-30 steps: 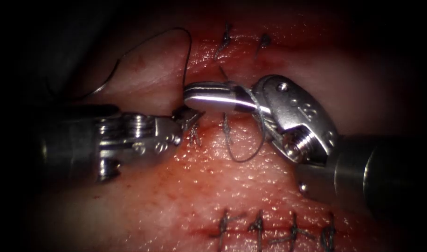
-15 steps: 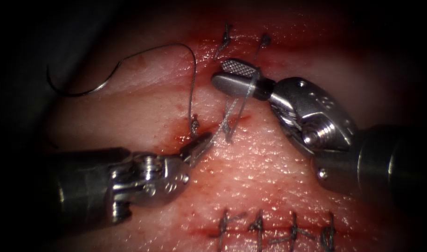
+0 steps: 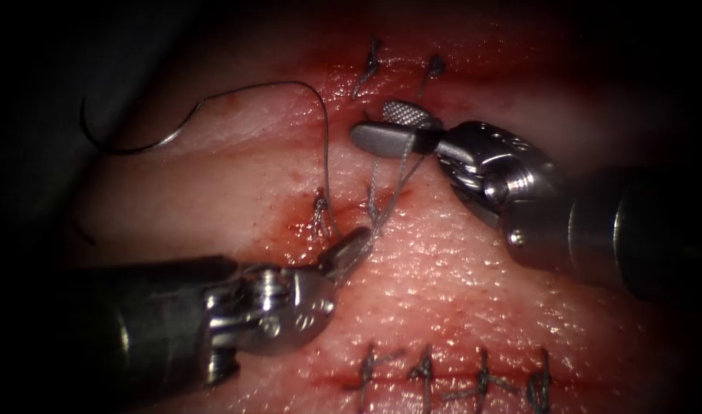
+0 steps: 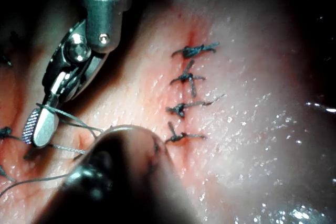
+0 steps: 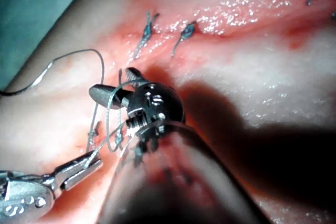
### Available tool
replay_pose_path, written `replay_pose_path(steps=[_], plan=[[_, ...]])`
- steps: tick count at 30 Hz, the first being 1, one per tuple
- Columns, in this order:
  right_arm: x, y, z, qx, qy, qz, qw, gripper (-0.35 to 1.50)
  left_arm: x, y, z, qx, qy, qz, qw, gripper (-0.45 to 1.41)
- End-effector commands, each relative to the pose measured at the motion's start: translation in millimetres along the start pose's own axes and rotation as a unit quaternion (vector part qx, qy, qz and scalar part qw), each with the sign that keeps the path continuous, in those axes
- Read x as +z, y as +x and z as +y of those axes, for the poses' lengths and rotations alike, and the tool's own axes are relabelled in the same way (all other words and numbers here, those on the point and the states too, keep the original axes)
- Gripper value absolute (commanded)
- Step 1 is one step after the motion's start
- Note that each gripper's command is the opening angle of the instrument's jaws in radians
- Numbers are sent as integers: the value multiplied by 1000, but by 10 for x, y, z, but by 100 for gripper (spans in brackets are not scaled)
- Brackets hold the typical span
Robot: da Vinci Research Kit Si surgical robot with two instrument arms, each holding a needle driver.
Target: Wound Closure
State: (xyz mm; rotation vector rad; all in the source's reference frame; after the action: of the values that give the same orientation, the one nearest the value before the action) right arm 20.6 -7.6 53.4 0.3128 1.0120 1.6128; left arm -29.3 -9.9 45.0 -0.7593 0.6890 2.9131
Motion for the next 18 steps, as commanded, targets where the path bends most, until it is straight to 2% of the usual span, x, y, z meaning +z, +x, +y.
replay_pose_path(steps=[1,6,7,8,9,10,18], plan=[[11,-9,0,3,3,-8,1000,66,6,2,4,1,-2,1,1000,-45],[19,-16,2,27,8,-36,999,67,6,2,5,2,-4,0,1000,-45],[21,-16,1,29,9,-36,999,59,6,2,5,2,-6,0,1000,-45],[21,-16,1,30,9,-37,999,44,6,2,5,2,-5,0,1000,-45],[21,-16,0,30,7,-36,999,17,6,2,6,2,-5,0,1000,-45],[20,-14,0,32,-1,-34,999,-35,6,2,6,3,-7,0,1000,-45],[8,5,-4,1,14,18,1000,-35,10,-3,8,5,-11,-1,1000,-45]])
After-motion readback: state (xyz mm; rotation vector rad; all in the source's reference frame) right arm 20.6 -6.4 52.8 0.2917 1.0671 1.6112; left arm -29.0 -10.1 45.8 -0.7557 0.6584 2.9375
